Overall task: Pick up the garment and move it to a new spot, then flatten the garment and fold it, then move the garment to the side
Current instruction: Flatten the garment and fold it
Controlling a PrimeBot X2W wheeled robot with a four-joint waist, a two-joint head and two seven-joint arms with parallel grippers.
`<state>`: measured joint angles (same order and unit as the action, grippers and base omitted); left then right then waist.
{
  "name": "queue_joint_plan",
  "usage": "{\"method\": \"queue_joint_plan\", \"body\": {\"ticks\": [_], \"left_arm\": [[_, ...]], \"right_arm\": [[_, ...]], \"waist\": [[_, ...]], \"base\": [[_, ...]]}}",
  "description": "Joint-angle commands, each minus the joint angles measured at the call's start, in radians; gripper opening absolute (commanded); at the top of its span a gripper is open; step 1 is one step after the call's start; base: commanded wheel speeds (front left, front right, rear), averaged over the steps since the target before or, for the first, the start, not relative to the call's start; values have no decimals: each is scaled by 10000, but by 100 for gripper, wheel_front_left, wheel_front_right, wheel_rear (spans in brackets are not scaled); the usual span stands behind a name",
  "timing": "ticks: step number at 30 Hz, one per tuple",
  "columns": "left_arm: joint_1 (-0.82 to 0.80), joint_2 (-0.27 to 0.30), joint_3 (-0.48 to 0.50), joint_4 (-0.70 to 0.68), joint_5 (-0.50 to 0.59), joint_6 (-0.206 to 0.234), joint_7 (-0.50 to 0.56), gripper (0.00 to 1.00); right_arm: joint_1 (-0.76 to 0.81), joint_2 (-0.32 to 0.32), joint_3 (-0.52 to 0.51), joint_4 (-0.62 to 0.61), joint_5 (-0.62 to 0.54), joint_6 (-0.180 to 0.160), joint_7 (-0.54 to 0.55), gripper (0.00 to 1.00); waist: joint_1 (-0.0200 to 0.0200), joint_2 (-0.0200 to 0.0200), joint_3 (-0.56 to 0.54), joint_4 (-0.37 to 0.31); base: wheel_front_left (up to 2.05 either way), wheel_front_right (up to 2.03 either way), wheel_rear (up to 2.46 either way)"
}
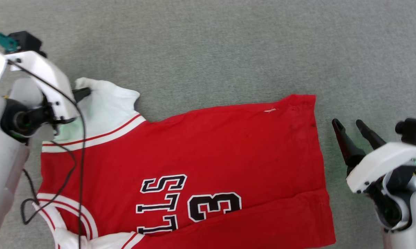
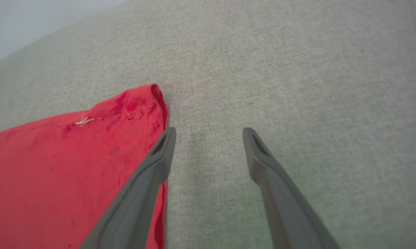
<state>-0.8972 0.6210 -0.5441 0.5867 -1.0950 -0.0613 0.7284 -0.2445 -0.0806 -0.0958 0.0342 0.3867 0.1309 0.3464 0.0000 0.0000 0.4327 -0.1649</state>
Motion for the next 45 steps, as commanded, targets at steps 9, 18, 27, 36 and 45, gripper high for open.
{"method": "queue_joint_plan", "body": {"ticks": [9, 18, 27, 36, 45], "left_arm": [[-615, -410, -6, -645, 305, -177, -757, 0], [-690, -430, -4, -1252, 444, -220, -1117, 0], [-495, -538, -151, -1416, 496, -298, -1291, 0], [-187, -381, 16, -1410, 542, -399, -2025, 0], [1579, 71, 347, -2439, 447, -68, -3147, 0]], "right_arm": [[-1758, -1125, 792, 680, 327, -4, 2904, 100], [-3017, -1967, 2087, 1640, 34, -4, 5307, 100], [-3094, -2020, 2551, 3169, 414, -3, 7050, 0], [-3698, -2098, 1788, 2219, 301, -6, 5888, 0], [-1998, -1864, 836, 1008, 204, -7, 5335, 0]], "waist": [[0, 0, -212, 875], [0, 0, 102, 1355], [0, 0, 107, 1612], [0, 0, -568, 1703], [0, 0, -1853, 1901]], "base": [[0, 0, 0], [0, 0, 0], [0, 0, 0], [0, 0, 0], [0, 0, 0]]}}
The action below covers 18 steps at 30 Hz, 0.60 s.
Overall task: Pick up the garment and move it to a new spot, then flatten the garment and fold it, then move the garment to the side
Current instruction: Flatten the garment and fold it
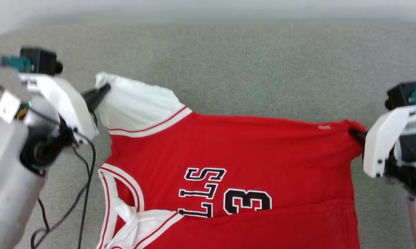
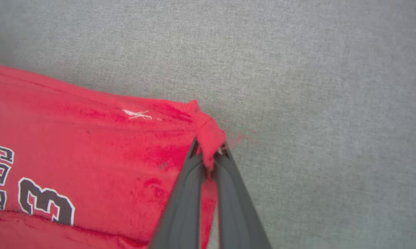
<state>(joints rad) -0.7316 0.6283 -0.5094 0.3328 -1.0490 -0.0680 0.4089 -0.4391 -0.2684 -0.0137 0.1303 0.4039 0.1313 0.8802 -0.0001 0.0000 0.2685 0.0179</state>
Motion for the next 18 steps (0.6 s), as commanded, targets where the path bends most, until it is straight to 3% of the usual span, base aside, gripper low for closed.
{"method": "queue_joint_plan", "body": {"ticks": [1, 2, 3, 12, 18], "left_arm": [[282, 74, 50, -89, -52, 80, -101, 0], [641, 155, 71, -290, -68, 180, -200, 0], [1815, 329, 149, -1011, -191, 559, -529, 0], [5438, 644, 502, -2697, -954, 1840, -1309, 0], [7093, 153, 571, -2796, -1825, 1941, -1650, 0]], "right_arm": [[221, 47, -47, -58, 9, -11, -37, 0], [496, 120, -141, -130, 36, -11, -75, 0], [1301, 290, -414, -288, 6, -11, -234, 0], [3302, 849, -1012, -389, 107, -11, -927, 0], [4074, 1168, -1182, -72, 153, -11, -1440, 0]], "waist": [[1, 0, -360, 82], [1, 0, -501, 92], [1, 0, -868, 145], [1, 0, -1538, 279], [1, 0, -1670, 244]], "base": [[0, 0, 0], [0, 0, 0], [0, 0, 0], [0, 0, 0], [0, 0, 0]]}}
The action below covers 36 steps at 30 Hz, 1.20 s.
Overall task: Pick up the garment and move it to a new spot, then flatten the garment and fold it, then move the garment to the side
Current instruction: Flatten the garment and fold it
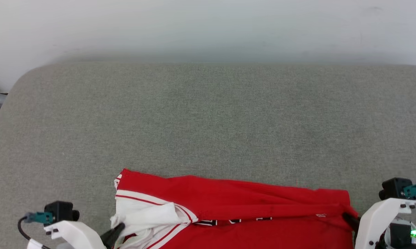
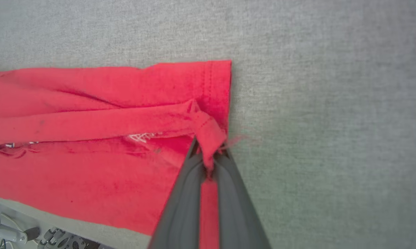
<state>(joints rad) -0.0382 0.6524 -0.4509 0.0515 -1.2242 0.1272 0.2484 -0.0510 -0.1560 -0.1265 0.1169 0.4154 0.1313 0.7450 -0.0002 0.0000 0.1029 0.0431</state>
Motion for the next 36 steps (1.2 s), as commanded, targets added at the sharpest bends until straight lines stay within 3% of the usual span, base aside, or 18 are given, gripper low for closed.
{"method": "queue_joint_plan", "body": {"ticks": [1, 3, 4, 5, 6, 7, 12, 15, 20, 27, 36], "left_arm": [[313, -167, -55, 89, -127, -25, -83, 0], [494, -351, -92, 297, -199, -66, -223, 0], [538, -454, -137, 419, -189, -124, -282, 0], [535, -552, -163, 539, -186, -205, -351, 22], [491, -595, -184, 658, -135, -258, -429, 55], [416, -608, -211, 766, -30, -333, -533, 100], [64, -747, -149, 980, 644, -544, -1484, 100], [-99, -846, -130, 968, 1176, -449, -2183, 100], [-406, -1037, -189, 820, 2067, -350, -3298, 100], [-738, -1217, -132, 165, 3589, 215, -4776, 100], [-874, -1404, 114, -807, 5490, 1113, -5121, 100]], "right_arm": [[276, 90, -72, 103, 33, -11, -211, 0], [464, 202, -112, 243, 52, -11, -390, 4], [540, 254, -135, 290, 58, -11, -538, 27], [597, 290, -129, 340, 77, -10, -674, 59], [651, 316, -97, 384, 62, -10, -832, 100], [698, 349, -63, 398, 90, -11, -1032, 100], [831, 433, 50, 116, 120, -10, -2277, 100], [1001, 497, 93, -155, 165, -10, -2847, 100], [1197, 492, -48, -647, 68, -10, -2859, 100], [1090, 243, -749, -1205, -80, -10, -1534, 100], [887, 6, -1253, -1743, -467, -10, 751, 100]], "waist": [[2, 0, -34, -13], [2, 0, -53, -34], [2, 0, -53, -45], [2, 0, -42, -47], [2, 0, -37, -53], [2, 0, -41, -62], [2, 0, -154, -79], [2, 0, -326, -81], [2, 0, -683, -101], [2, 0, -935, -86], [2, 0, -574, 325]], "base": [[0, 0, 0], [0, 0, 0], [0, 0, 0], [0, 0, 0], [0, 0, 0], [0, 0, 0], [0, 0, 0], [0, 0, 0], [0, 0, 0], [0, 0, 0], [0, 0, 0]]}}
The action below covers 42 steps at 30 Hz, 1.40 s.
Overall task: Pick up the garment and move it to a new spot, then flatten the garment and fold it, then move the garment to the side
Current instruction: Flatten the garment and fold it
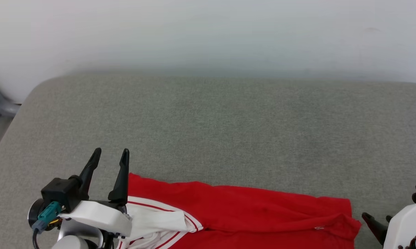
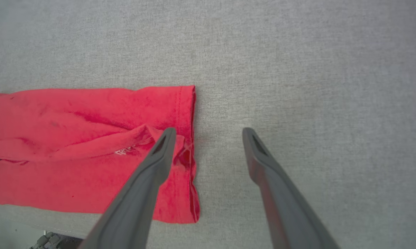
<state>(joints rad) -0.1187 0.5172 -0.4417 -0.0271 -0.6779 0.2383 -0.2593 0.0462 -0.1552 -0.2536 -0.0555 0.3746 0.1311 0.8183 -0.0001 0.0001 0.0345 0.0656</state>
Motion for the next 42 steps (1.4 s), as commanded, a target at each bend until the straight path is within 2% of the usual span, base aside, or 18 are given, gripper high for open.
{"method": "queue_joint_plan", "body": {"ticks": [1, 8, 18, 19, 21, 32, 42], "left_arm": [[-77, -84, 57, -128, 163, 47, -49, 100], [-192, -340, 119, -544, 721, -14, -71, 100], [-347, -524, 162, -439, 1139, -276, -66, 100], [-386, -537, 182, -437, 1174, -308, -66, 100], [-379, -580, 196, -370, 1208, -339, -66, 100], [176, -404, 147, -230, 1335, -224, -15, 100], [531, -283, 87, -369, 1352, -13, 174, 100]], "right_arm": [[-100, 39, 26, -58, -78, -8, 162, 100], [-205, 376, 279, 130, -178, -8, 662, 100], [-177, 682, 947, 1387, 220, -5, 847, 100], [-201, 672, 993, 1458, 260, -5, 820, 51], [-295, 662, 1079, 1602, 360, -5, 819, 0], [-839, -167, 946, 1394, 687, -9, 454, 0], [-433, -761, -873, 1318, 454, -8, 680, 0]], "waist": [[1, -1, 205, 171], [1, -1, 859, 585], [1, -1, 1238, 705], [1, -1, 1230, 699], [1, -1, 1151, 669], [1, -1, 310, 288], [1, -1, 17, -15]], "base": [[0, 0, 0], [0, 0, 0], [0, 0, 0], [0, 0, 0], [0, 0, 0], [0, 0, 0], [0, 0, 0]]}}
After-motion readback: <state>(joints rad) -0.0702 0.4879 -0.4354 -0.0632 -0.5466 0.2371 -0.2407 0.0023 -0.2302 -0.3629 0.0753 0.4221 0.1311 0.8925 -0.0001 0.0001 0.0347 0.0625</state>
